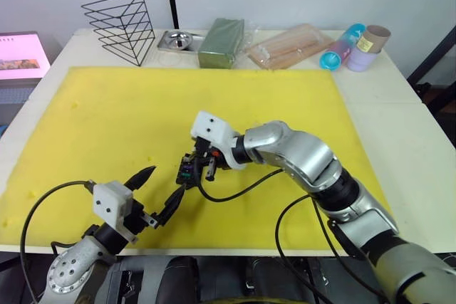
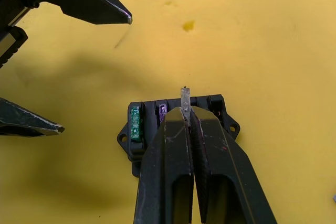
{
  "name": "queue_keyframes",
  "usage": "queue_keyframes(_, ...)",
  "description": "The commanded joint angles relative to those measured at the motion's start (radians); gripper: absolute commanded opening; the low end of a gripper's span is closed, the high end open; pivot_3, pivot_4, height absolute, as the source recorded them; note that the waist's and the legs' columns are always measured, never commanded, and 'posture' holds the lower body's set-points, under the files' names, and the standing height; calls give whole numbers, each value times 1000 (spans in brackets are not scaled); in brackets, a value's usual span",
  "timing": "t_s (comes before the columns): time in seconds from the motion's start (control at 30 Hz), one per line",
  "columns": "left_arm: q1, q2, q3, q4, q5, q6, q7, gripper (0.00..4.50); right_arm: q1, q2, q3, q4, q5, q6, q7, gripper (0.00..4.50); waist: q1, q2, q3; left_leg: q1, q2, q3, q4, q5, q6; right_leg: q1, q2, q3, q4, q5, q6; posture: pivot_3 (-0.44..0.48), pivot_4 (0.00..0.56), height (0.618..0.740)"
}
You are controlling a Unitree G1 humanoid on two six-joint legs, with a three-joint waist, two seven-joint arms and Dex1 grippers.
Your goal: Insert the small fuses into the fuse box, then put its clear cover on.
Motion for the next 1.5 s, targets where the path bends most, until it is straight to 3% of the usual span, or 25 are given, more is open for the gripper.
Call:
queue_keyframes(0.03,2,6,25,-13,-5,-13,-3,4500,-8,0,-1,-7,-20,-42,2,26,0,0,0,0,0,0,0,0,0,0,0,0,0,0,0,0,150,740)
queue_keyframes(1.43,6,-9,9,-13,14,-11,2,4500,-13,-36,66,19,-115,-83,57,26,0,0,0,0,0,0,0,0,0,0,0,0,0,0,0,0,150,740)
queue_keyframes(1.5,7,-9,9,-12,14,-11,2,4500,-12,-30,59,21,-117,-83,53,511,0,0,0,0,0,0,0,0,0,0,0,0,0,0,0,0,150,740)
